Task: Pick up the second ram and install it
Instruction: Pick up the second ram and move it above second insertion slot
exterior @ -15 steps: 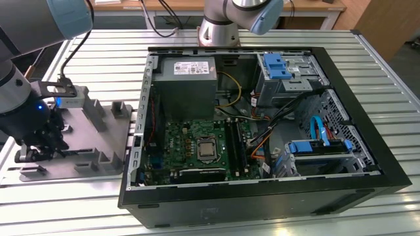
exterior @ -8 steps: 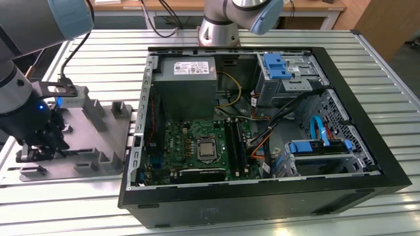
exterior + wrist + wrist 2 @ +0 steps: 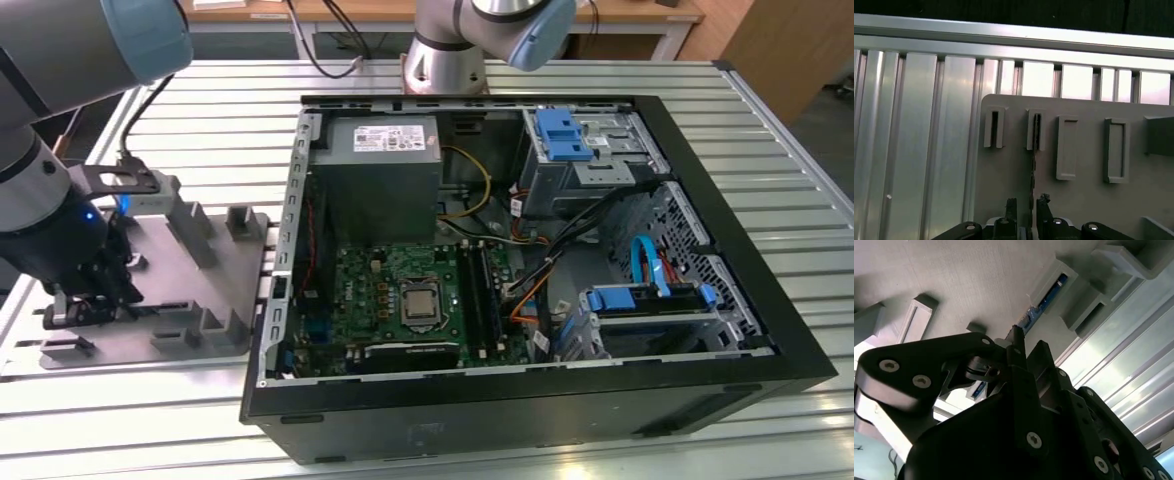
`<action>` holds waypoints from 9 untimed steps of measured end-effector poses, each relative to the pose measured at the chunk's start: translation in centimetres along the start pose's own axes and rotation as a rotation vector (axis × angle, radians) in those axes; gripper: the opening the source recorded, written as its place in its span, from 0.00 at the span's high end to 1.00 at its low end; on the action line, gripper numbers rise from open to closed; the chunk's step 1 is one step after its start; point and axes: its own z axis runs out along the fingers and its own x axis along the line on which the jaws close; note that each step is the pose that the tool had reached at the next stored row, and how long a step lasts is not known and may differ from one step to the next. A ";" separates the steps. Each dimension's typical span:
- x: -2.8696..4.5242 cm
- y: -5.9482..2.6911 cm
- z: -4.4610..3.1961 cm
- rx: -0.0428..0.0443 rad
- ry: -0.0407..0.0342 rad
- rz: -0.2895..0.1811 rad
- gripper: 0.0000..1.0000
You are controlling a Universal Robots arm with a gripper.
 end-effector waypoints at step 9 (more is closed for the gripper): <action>-0.19 0.13 1.36 0.0003 -0.0032 0.000 0.70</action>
